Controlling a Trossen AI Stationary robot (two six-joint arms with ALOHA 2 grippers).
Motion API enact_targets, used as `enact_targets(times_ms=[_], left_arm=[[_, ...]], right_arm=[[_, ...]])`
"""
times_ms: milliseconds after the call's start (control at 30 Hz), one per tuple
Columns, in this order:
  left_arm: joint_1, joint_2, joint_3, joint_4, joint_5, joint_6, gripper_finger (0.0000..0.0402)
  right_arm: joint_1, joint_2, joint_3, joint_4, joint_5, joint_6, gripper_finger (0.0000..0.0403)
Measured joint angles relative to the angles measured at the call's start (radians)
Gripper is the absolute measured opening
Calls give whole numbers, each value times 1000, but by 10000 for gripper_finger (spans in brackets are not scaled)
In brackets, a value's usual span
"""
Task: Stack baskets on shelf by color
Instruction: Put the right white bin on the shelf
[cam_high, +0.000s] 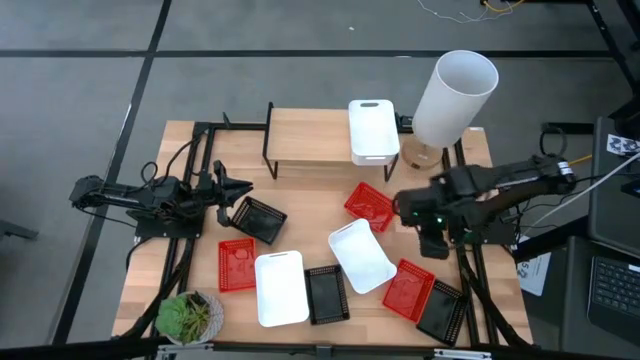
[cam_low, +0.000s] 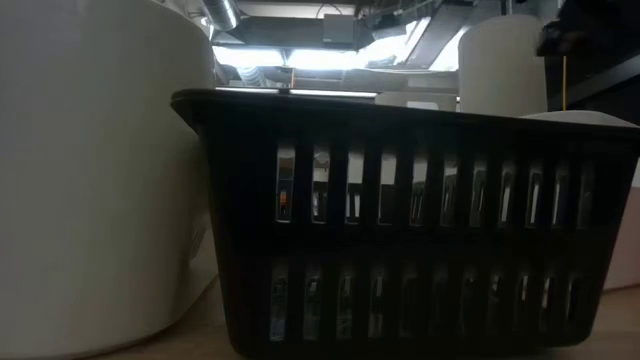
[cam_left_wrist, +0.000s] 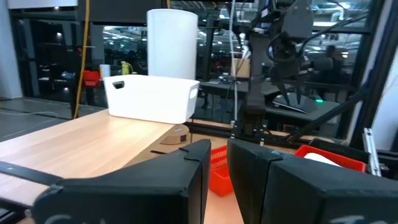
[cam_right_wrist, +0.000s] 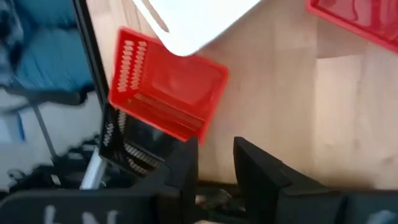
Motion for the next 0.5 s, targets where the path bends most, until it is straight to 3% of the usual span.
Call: enact_targets(times_ms=[167, 333, 500], left_arm=[[0, 0, 0, 8, 6, -1, 46], [0, 0, 0, 6, 6, -1, 46], [0, 0, 0, 6, 6, -1, 46]], right_arm=[[100, -85, -101, 176, 116, 220, 101], [175, -103, -193, 331, 284, 284, 101], [174, -98, -295, 576, 645, 226, 101]])
